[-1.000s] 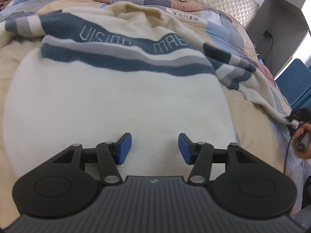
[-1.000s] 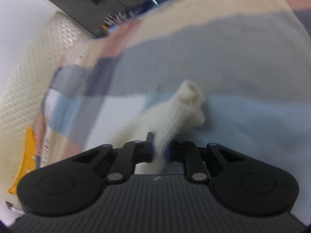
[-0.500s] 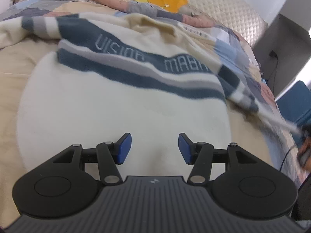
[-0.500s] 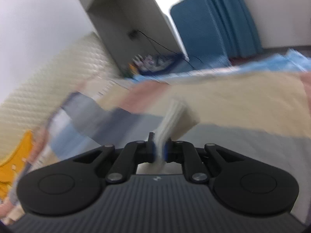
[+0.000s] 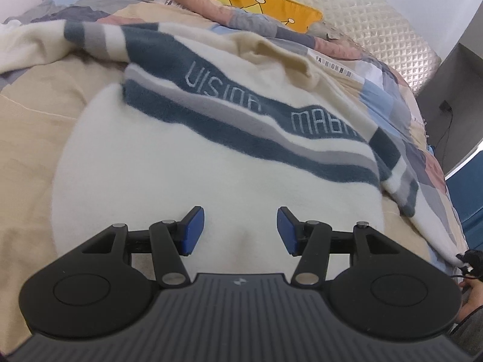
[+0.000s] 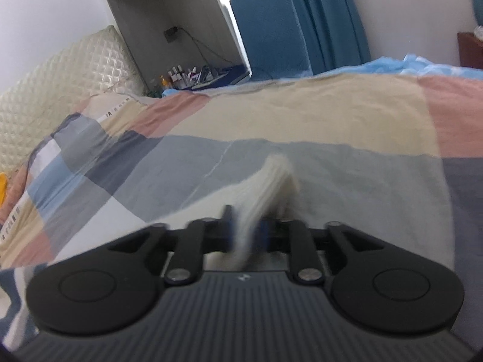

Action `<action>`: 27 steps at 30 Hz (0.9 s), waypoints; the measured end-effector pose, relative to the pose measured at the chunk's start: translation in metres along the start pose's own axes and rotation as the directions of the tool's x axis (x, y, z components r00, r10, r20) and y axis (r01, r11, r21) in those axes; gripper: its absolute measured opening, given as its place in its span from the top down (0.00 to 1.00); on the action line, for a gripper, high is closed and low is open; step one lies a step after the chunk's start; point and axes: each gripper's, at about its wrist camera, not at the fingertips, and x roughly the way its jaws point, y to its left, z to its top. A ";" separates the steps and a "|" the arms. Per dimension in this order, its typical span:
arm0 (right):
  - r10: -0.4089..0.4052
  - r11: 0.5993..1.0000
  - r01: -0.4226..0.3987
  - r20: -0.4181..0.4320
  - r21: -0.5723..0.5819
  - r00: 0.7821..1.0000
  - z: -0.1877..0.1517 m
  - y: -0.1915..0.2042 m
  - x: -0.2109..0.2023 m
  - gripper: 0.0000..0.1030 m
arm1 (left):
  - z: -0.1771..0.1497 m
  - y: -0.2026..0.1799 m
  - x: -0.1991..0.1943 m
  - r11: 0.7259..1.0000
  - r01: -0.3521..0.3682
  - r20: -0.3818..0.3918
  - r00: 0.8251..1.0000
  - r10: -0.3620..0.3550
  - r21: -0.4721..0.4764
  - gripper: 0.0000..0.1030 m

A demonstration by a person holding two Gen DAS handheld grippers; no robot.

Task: Fold large clothes

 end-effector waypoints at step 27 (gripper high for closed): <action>0.461 0.874 -0.485 -0.363 0.026 0.810 -0.104 0.091 -0.246 0.33 | -0.042 -0.043 -0.073 0.962 0.172 -0.025 0.985 -0.171 0.213 0.42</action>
